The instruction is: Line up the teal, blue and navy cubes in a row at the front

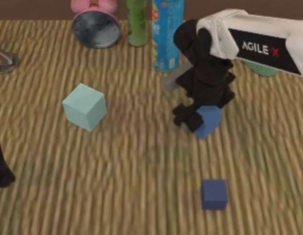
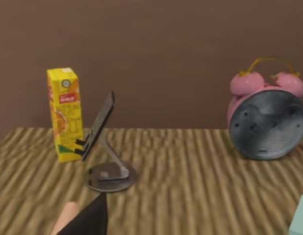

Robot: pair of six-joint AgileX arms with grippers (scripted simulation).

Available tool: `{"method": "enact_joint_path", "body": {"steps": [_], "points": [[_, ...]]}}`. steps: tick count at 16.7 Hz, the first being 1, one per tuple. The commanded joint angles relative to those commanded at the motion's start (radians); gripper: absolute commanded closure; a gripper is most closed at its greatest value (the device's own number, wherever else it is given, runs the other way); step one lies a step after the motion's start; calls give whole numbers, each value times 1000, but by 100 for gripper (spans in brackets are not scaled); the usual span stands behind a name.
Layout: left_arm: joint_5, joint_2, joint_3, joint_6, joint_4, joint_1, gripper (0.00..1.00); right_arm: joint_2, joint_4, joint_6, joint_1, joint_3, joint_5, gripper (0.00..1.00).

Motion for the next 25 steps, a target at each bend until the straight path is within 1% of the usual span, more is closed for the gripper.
{"method": "enact_joint_path", "body": {"steps": [8,10,15,21,23,25], "points": [[0,0,0,0,0,0,0,-19,-8,3,3,6,-4,100],[0,0,0,0,0,0,0,-26,-46,-1,8,43,-4,100],[0,0,0,0,0,0,0,-58,-230,1,11,181,-5,100],[0,0,0,0,0,0,0,-64,-245,5,8,194,-5,100],[0,0,0,0,0,0,0,-76,-240,36,23,178,-5,100],[0,0,0,0,0,0,0,-104,-229,110,53,143,-3,100]]}}
